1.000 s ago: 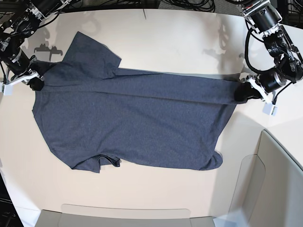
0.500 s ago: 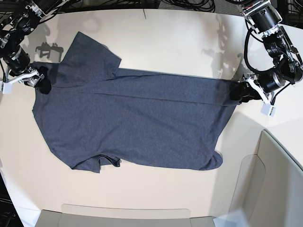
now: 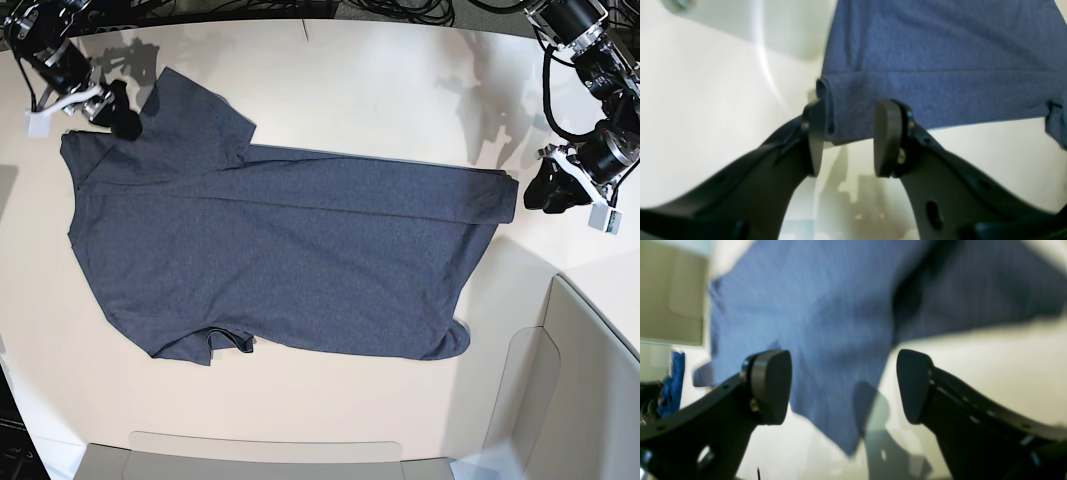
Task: Layout the t-shirt on the table in an organized manner, then fold the t-shirt properly
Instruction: 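Open both grippers and release the folded edge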
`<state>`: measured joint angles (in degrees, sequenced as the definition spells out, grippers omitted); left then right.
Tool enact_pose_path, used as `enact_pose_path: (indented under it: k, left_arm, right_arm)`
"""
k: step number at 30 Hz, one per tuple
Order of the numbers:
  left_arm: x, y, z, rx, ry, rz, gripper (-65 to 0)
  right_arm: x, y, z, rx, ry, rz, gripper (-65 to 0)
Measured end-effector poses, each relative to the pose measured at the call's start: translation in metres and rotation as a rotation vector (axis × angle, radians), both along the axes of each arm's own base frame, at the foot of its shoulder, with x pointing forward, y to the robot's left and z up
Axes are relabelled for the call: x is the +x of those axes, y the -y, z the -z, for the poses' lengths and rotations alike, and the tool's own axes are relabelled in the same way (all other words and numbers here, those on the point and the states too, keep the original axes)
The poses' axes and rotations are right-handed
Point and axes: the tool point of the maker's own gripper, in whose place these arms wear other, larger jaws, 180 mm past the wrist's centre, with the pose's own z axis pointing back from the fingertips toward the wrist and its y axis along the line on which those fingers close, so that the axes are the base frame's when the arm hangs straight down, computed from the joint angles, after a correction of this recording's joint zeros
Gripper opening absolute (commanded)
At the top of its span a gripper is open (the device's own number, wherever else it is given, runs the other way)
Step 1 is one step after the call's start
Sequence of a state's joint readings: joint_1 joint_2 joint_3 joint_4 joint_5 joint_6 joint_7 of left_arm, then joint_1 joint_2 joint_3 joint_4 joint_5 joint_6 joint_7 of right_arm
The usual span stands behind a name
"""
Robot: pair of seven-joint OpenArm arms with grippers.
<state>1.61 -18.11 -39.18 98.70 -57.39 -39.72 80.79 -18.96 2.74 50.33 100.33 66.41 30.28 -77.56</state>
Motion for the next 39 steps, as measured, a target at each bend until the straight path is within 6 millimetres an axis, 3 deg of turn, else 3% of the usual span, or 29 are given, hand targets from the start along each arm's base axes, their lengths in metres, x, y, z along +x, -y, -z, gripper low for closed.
enact_pose_path:
  k: [4,8,16,24,25,27,31,35,39]
  left_arm:
    - [-0.008,0.003,0.004,0.010,-0.017,0.006,-42.6]
    - [-0.010,0.002,0.005,0.013,-0.023,0.007,-42.6]
    - [-0.012,0.002,0.007,0.013,-0.030,0.007,-42.6]
    - [-0.012,0.002,0.007,0.013,-0.030,0.007,-42.6]
    - [-0.012,0.002,0.007,0.011,-0.030,0.007,-42.6]
    - [-0.012,0.002,0.007,0.011,-0.031,0.007,-42.6]
    - [-0.012,0.003,0.007,0.011,-0.030,0.007,-42.6]
    - [-0.012,0.003,0.007,0.011,-0.030,0.007,-42.6]
    - [-0.012,0.003,0.007,0.011,-0.030,0.006,-42.6]
  right_arm:
    - [-0.020,0.001,0.009,0.004,-0.050,0.012,-14.9]
    - [-0.029,-0.014,0.019,0.059,-0.070,0.039,-14.9]
    - [-0.007,-0.039,0.027,0.116,-0.043,0.089,-14.9]
    - [-0.007,-0.047,0.029,0.139,-0.038,0.107,-15.5]
    - [-0.007,-0.047,0.029,0.139,-0.038,0.107,-17.3]
    - [-0.008,-0.047,0.031,0.131,-0.049,0.105,-28.3]
    - [-0.019,-0.049,0.043,0.108,-0.119,0.080,-64.3]
    - [-0.014,-0.057,0.043,0.114,-0.118,0.047,-65.0]
    - [0.014,-0.069,0.025,0.133,-0.030,0.003,-65.0]
